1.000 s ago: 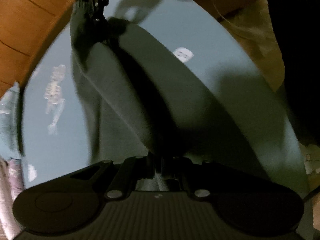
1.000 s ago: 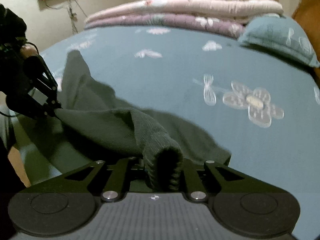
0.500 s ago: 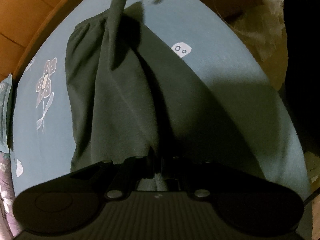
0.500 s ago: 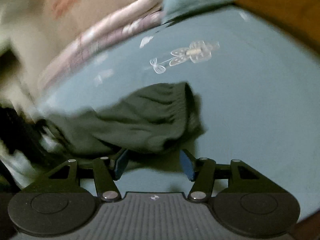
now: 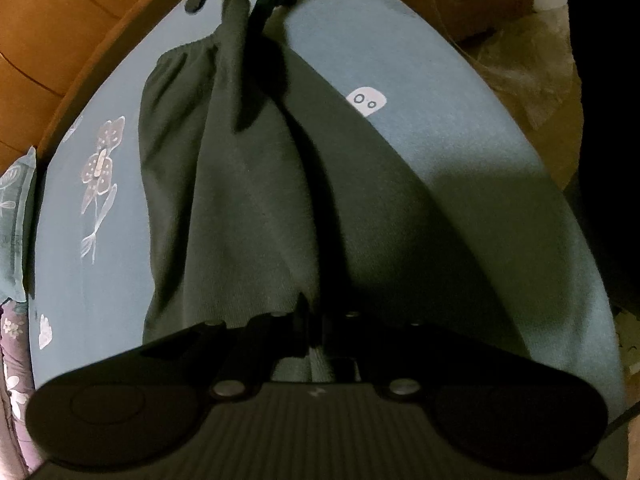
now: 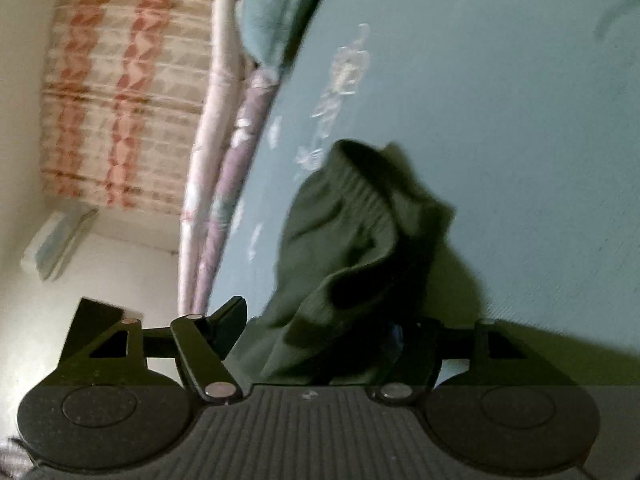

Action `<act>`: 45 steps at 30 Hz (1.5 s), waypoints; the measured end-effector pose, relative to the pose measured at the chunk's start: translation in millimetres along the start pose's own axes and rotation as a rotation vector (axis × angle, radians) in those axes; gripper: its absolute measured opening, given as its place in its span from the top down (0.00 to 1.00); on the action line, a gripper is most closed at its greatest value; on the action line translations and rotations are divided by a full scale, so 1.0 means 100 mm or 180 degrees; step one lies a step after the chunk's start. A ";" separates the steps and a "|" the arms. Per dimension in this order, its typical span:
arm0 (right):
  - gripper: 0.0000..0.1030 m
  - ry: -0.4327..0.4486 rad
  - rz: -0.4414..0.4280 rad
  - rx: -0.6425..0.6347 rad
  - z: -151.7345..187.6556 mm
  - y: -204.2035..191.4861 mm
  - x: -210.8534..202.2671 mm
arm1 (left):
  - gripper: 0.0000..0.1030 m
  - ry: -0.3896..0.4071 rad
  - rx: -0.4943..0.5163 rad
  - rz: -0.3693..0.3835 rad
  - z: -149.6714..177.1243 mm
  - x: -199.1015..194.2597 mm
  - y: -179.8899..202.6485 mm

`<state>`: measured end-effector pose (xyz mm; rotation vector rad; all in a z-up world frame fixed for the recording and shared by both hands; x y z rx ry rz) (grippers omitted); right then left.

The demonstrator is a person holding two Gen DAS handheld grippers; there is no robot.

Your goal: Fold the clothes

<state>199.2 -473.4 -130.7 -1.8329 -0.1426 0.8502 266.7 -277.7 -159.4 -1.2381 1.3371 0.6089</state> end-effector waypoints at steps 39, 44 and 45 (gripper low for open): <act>0.52 0.0277 0.1623 -0.1630 -0.59 -0.25 -0.06 | 0.98 0.0149 -0.0068 0.0062 -0.36 -0.06 0.14; 0.53 0.0351 0.1594 -0.2417 -0.23 -0.71 -0.25 | 0.98 0.0184 -0.0190 0.0141 -0.36 -0.04 0.10; 0.54 0.0250 0.1488 -0.2636 -0.07 -0.81 -0.21 | 0.98 0.0185 -0.0202 0.0151 -0.36 -0.03 0.09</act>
Point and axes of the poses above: each gripper's, at about its wrist camera, not at the fingertips, and x roughly the way its jaws point, y to its right, z to its underside, the point moved 9 cm from there along x, roughly the way its jaws point, and after that the axes turned 8 degrees about z, right-handed, at the moved point
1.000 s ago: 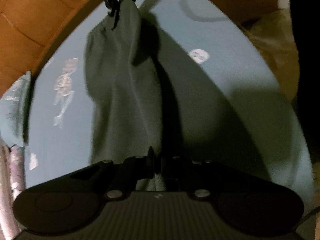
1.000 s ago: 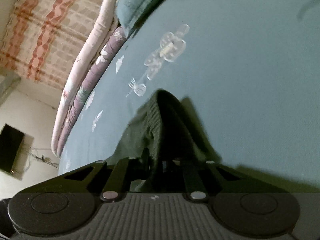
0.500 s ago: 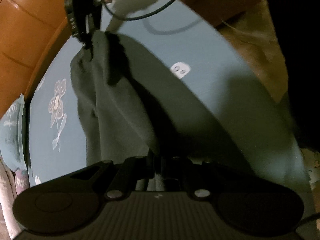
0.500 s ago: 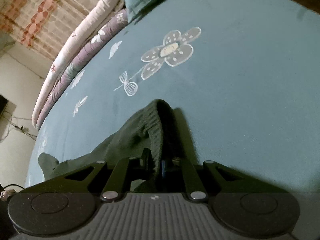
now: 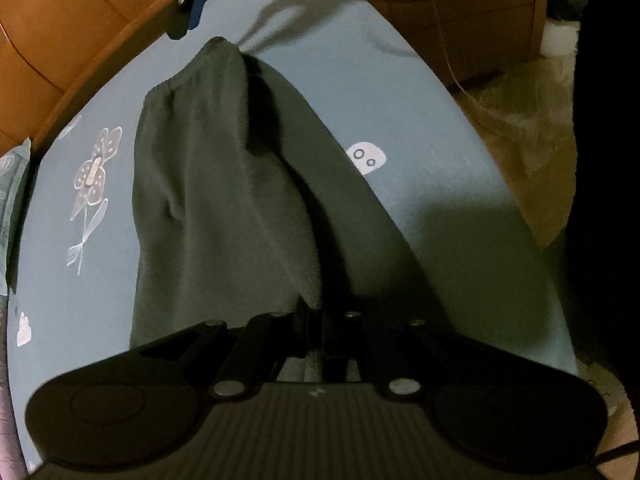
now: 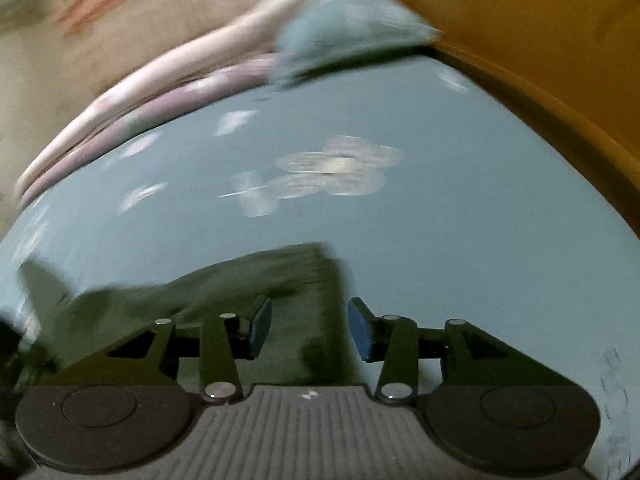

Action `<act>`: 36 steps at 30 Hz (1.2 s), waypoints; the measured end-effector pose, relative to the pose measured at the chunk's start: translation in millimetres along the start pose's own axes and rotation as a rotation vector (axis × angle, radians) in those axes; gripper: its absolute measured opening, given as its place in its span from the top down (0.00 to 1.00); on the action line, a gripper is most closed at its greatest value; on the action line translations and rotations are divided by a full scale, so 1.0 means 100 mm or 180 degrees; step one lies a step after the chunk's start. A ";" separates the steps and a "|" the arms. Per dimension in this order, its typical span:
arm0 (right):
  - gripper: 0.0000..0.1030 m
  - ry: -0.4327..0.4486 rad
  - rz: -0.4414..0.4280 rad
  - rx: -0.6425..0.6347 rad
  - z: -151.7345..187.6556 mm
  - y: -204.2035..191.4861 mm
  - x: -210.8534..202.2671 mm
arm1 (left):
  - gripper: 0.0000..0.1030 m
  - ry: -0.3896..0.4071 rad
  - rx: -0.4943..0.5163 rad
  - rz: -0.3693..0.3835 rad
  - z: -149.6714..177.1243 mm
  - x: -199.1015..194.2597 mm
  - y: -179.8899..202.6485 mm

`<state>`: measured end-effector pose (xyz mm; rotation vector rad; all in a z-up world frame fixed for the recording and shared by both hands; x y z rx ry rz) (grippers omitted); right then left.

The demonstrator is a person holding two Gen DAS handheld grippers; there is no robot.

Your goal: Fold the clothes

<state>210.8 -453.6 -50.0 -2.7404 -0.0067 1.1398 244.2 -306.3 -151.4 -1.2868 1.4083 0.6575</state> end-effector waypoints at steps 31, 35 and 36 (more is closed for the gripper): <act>0.78 -0.0628 -0.0559 -0.2916 0.96 -1.54 0.27 | 0.78 0.0639 -0.1113 0.0702 -0.06 -0.71 -0.21; 0.77 -0.0562 -0.0552 -0.2355 0.79 -1.47 0.25 | 0.72 0.0689 -0.1430 0.0574 -0.02 -0.60 -0.36; 0.77 -0.0545 -0.0549 -0.2214 0.74 -1.46 0.25 | 0.72 0.0692 -0.1499 0.0546 -0.02 -0.57 -0.39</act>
Point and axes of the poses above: each gripper's, at about its wrist camera, not at the fingertips, and x roughly the way its jaws point, y to its right, z to its underside, the point moved 9 cm from there along x, roughly the way its jaws point, and after that the axes turned 8 degrees about z, right-handed, at the moved point
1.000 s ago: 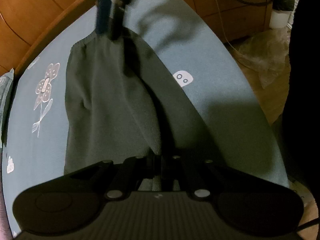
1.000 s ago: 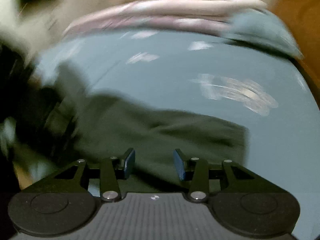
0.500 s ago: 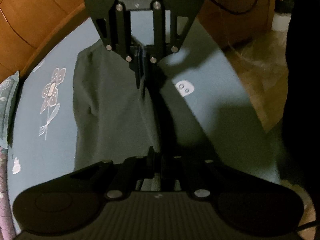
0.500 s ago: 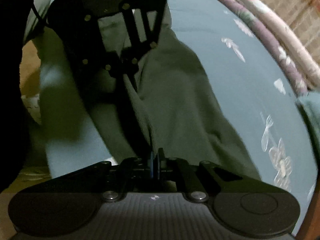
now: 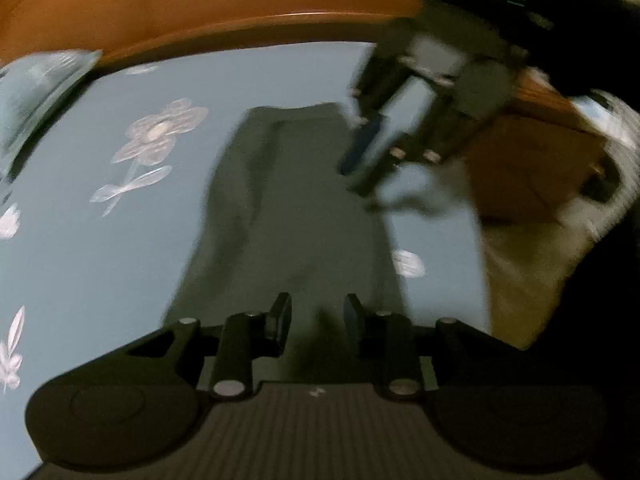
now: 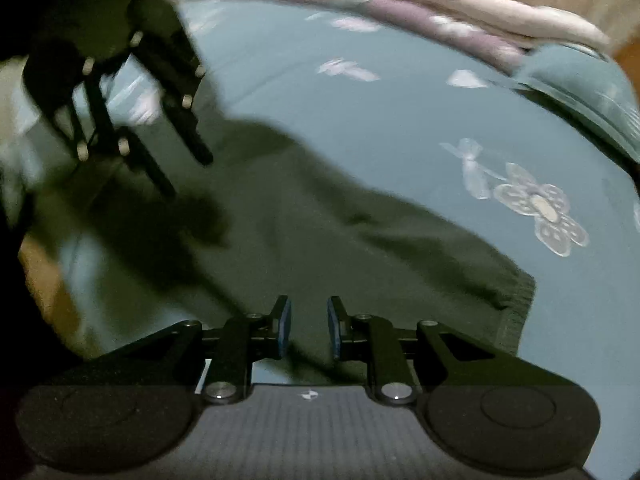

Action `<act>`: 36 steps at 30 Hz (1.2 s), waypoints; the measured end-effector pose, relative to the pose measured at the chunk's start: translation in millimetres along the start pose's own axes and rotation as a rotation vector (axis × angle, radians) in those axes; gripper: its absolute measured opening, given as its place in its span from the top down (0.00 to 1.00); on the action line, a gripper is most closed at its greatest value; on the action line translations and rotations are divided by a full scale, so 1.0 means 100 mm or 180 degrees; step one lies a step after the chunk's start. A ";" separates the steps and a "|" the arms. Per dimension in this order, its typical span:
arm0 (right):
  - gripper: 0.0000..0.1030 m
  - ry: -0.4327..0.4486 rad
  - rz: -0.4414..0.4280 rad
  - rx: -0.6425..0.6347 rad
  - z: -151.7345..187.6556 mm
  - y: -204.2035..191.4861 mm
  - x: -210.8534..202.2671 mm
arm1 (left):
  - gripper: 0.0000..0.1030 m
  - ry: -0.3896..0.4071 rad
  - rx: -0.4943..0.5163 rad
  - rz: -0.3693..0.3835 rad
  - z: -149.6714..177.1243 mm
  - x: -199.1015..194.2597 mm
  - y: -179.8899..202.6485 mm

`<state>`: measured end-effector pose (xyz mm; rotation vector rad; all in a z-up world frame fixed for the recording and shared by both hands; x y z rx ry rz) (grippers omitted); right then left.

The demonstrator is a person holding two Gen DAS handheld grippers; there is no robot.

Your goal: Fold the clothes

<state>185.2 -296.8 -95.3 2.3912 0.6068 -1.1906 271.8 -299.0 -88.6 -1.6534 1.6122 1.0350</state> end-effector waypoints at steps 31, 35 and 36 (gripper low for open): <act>0.51 0.0091 -0.1193 0.0919 -0.51 -0.58 0.45 | 0.48 0.1843 -0.4306 -0.0137 2.11 -0.79 -0.76; 0.51 0.0182 -0.1287 0.0997 -0.62 -0.59 0.40 | 0.48 0.2136 -0.4484 -0.0042 2.18 -0.80 -0.77; 0.51 0.0225 -0.1325 0.0947 -0.67 -0.63 0.37 | 0.47 0.2176 -0.4505 -0.0035 2.18 -0.80 -0.78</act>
Point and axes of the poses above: each gripper's, at about its wrist camera, not at the fingertips, and x roughly the way its jaws point, y to its right, z to its underside, the point moved 9 cm from there along x, roughly the way its jaws point, and after that the axes turned 8 degrees about z, right-handed, at the moved point
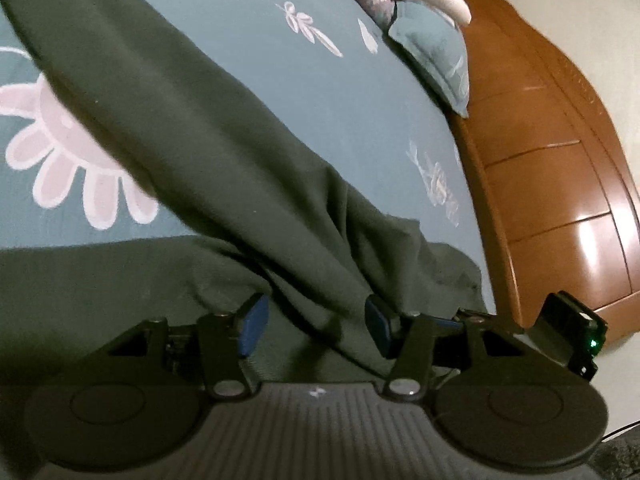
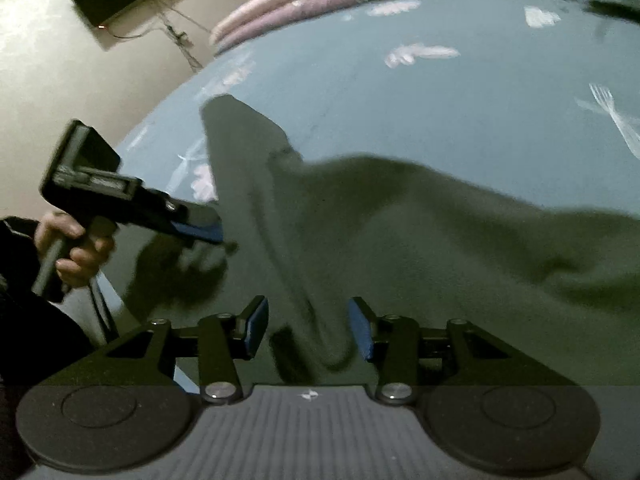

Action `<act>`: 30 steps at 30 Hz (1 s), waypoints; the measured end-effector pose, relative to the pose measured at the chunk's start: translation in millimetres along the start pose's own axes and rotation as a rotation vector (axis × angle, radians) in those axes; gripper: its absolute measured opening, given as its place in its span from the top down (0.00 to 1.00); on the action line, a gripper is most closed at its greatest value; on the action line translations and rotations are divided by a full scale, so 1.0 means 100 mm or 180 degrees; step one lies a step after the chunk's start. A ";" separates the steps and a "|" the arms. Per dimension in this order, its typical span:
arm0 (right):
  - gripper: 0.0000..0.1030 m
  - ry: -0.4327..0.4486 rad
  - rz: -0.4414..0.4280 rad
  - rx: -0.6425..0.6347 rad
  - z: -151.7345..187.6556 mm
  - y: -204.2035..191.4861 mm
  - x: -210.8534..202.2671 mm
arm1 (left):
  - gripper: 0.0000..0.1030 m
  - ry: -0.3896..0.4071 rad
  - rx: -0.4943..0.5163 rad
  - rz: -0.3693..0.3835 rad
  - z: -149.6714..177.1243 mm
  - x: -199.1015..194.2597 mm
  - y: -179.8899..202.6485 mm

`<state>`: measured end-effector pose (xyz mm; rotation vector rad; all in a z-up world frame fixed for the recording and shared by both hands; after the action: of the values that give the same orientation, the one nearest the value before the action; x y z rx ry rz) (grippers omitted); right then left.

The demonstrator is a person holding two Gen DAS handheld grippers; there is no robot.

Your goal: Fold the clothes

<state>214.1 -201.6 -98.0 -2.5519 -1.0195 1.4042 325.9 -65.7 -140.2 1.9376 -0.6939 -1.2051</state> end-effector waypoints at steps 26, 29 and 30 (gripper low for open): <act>0.71 -0.0091 0.0683 -0.2312 -0.24 -1.41 0.98 | 0.35 0.0574 -0.0554 0.0460 -0.03 -0.14 -0.10; 0.79 -0.0121 0.0801 -0.2318 -0.26 -1.38 1.04 | 0.34 0.0609 -0.0569 0.0491 -0.03 -0.15 -0.11; 0.84 -0.0131 0.0840 -0.2325 -0.27 -1.38 1.06 | 0.34 0.0617 -0.0569 0.0503 -0.03 -0.15 -0.11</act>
<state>202.3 -26.6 -112.6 -3.2769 -1.4665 1.3114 323.1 -46.9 -140.6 1.7867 -0.6039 -0.9357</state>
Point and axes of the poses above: each gripper's, at about its wrist camera, not at the fingertips, and x roughly the way its jaws point, y to its right, z to its underside, the point moved 9 cm from there along x, roughly the way its jaws point, and after that the axes turned 8 degrees about z, right-handed, at the moved point
